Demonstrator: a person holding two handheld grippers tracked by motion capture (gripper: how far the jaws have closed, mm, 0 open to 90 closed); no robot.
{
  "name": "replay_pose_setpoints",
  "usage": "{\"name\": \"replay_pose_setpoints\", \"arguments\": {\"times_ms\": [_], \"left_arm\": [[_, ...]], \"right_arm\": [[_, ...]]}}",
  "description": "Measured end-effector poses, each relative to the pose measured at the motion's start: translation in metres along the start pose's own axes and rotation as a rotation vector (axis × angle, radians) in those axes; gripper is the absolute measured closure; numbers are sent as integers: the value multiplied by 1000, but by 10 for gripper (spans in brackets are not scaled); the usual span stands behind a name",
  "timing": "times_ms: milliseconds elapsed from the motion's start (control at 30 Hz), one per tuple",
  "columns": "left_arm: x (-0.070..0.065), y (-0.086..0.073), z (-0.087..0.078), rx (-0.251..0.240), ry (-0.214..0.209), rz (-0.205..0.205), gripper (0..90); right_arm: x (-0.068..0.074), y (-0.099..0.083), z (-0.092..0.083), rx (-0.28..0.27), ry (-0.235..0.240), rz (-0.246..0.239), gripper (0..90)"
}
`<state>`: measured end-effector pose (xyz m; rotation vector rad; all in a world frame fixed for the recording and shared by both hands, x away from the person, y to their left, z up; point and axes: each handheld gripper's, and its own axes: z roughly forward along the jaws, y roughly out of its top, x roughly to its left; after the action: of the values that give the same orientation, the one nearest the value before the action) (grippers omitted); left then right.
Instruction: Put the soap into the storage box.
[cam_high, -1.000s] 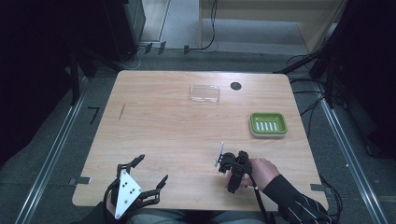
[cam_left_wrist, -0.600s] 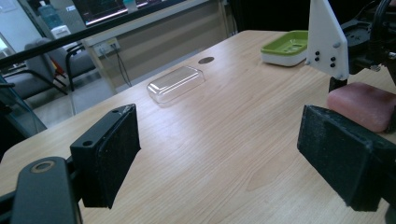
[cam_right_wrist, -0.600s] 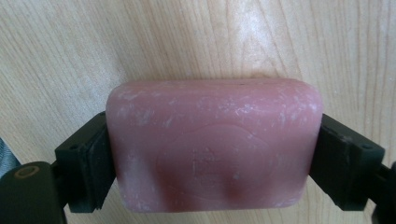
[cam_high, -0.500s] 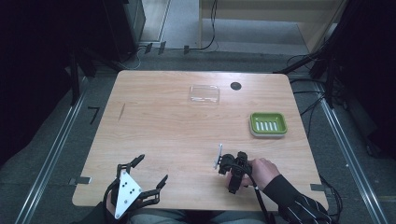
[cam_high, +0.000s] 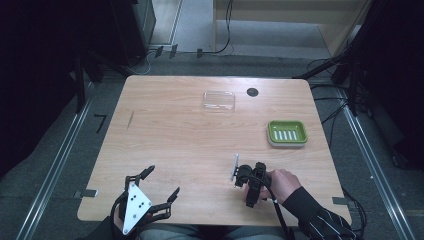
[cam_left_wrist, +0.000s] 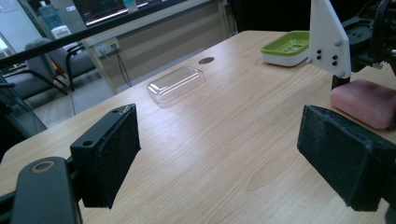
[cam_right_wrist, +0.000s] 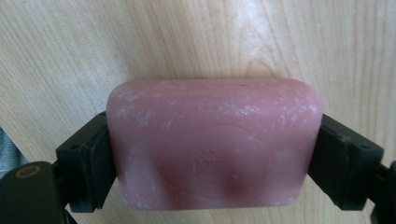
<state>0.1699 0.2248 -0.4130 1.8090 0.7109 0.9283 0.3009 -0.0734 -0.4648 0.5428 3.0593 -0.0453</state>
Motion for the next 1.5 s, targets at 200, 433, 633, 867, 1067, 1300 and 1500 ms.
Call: {"name": "replay_pose_setpoints", "arguments": {"times_ms": [200,433,633,867,1067,1300,1500], "left_arm": [[0,0,0,0,0,0,136],[0,0,0,0,0,0,136],[0,0,0,0,1,-1,136],[0,0,0,-1,1,-3,136],[0,0,0,-1,2,-2,136],[0,0,0,-1,1,-2,136],[0,0,0,0,1,-2,136]], "right_arm": [[-3,-3,-2,-1,-8,6,135],[-7,-7,-4,4,-18,34,136],[-9,-8,-5,2,-23,47,136],[-15,-12,-5,13,-20,79,136],[-20,-17,-6,6,-24,103,136],[-29,-25,-9,-4,-30,148,136],[-36,-31,-10,-9,-30,185,136]]}}
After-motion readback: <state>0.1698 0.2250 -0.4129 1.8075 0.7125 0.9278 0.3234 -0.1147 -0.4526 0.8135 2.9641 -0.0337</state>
